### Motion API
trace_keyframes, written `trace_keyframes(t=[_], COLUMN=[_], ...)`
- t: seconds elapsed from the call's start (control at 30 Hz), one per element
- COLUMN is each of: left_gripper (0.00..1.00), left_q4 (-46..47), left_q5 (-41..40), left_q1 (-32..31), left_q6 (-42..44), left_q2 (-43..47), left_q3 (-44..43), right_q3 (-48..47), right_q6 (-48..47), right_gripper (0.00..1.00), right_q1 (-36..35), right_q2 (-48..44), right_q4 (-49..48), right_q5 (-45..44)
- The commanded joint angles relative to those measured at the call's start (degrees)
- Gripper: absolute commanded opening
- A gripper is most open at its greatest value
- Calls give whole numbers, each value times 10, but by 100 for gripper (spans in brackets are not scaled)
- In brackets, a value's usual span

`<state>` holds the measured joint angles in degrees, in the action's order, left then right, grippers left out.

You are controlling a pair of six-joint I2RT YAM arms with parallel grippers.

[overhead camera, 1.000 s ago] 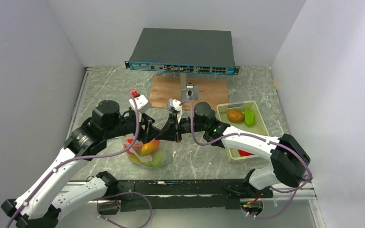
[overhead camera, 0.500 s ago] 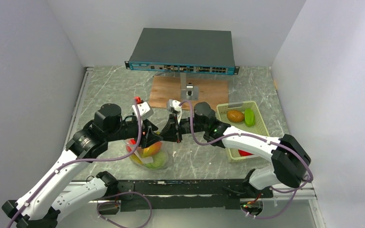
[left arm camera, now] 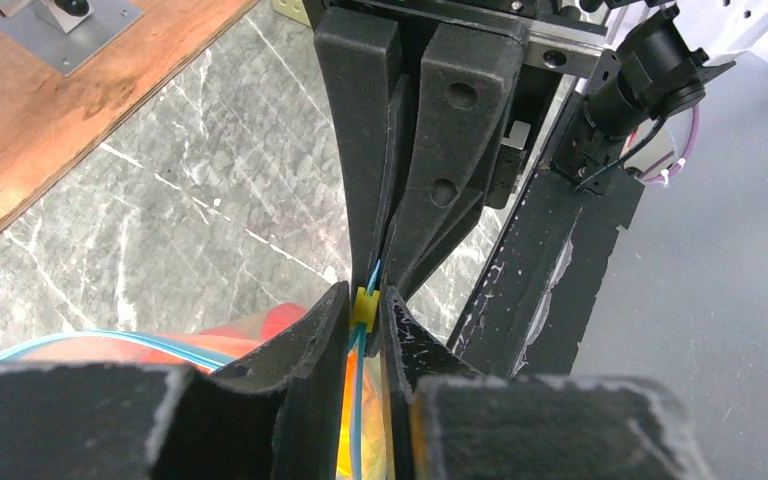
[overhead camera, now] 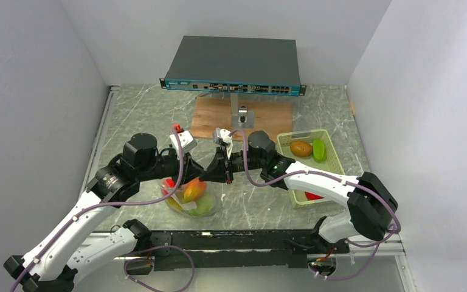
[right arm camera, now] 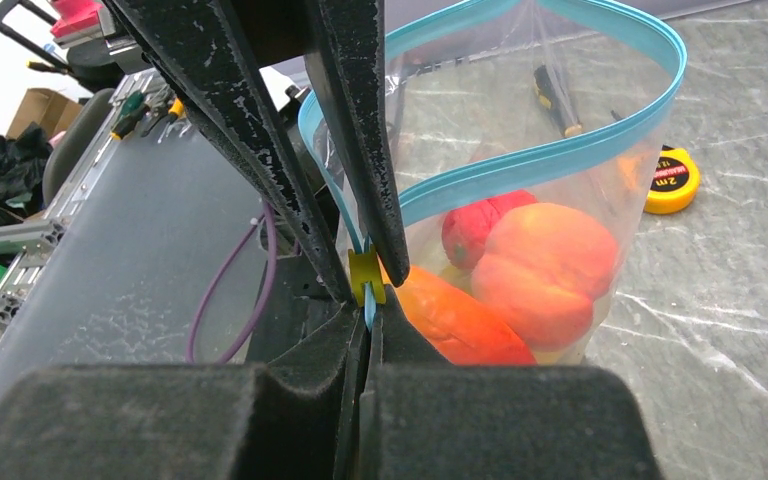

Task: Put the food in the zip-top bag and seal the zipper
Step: Zip the zipper food storage bag at the center of the board.

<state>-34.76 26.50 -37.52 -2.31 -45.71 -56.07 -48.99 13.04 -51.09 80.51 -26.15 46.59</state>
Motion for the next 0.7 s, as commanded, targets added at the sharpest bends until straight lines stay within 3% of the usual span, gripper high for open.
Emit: trace_keyframes(t=[0.0,0.2,0.37,0.67], left_gripper=[20,21,5,0], left_q4=[9,2,-12,-42], left_q5=[-5,10,-1,-44], left_q1=[2,3,2,2], left_q6=[2,5,10,16], left_q2=[0,-8,-7,13], left_q3=[-1,0,-6,-11], right_q3=[-7,-5,0,80], right_q6=[-6,2,19,70], right_gripper=[0,0,0,0], right_q1=[1,1,0,2], right_q2=[-24,-26,-31,-85], right_q4=[-37,-44,-45,-73], right_q5=[5,1,-25,-143])
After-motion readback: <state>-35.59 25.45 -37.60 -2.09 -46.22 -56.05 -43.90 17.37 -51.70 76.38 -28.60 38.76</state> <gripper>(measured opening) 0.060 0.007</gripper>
